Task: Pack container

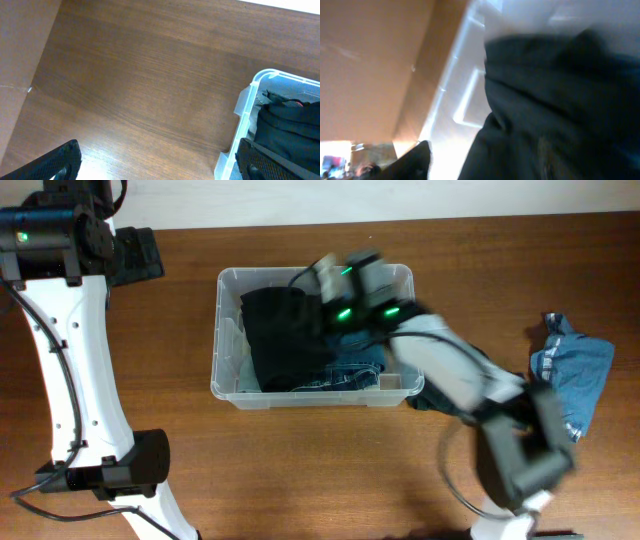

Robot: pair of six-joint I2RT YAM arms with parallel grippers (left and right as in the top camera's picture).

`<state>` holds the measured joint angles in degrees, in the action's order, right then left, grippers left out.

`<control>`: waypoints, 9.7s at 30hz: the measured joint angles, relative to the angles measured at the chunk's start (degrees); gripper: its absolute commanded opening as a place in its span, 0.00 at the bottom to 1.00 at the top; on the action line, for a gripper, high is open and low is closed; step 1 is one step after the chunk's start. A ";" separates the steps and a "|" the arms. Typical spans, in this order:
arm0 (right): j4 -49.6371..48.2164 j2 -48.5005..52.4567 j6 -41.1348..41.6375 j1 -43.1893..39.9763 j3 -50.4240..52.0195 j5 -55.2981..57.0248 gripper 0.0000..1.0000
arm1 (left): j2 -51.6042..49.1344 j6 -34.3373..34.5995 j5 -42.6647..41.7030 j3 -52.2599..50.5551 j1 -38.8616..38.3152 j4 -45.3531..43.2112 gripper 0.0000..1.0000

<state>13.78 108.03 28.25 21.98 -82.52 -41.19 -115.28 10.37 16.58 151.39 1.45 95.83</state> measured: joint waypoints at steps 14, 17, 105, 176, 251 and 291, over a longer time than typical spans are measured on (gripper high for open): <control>44.85 -17.68 -5.07 -47.47 -2.21 2.64 0.83 | 0.00 0.04 0.02 0.00 0.00 -0.02 0.99; 52.06 -15.74 -7.37 -53.55 -1.25 11.61 0.85 | 0.00 0.07 0.02 0.00 0.00 -0.07 0.99; 17.42 -23.19 -12.20 -16.17 4.20 14.34 0.55 | 0.00 0.04 0.00 0.00 0.00 -0.04 0.99; 37.62 15.02 -31.89 -71.65 -1.75 5.84 0.12 | 0.00 0.20 0.02 0.00 0.00 -0.04 1.00; 18.86 -2.32 -5.66 5.73 -1.66 30.93 0.66 | 0.00 0.20 0.02 0.00 0.00 -0.04 0.99; 30.49 -43.60 -16.85 -11.34 -2.82 47.58 0.99 | 0.00 0.20 0.02 0.00 0.00 -0.04 0.99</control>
<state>44.27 64.42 11.40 10.63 -85.34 6.39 -115.28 10.57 16.60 151.39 1.45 95.79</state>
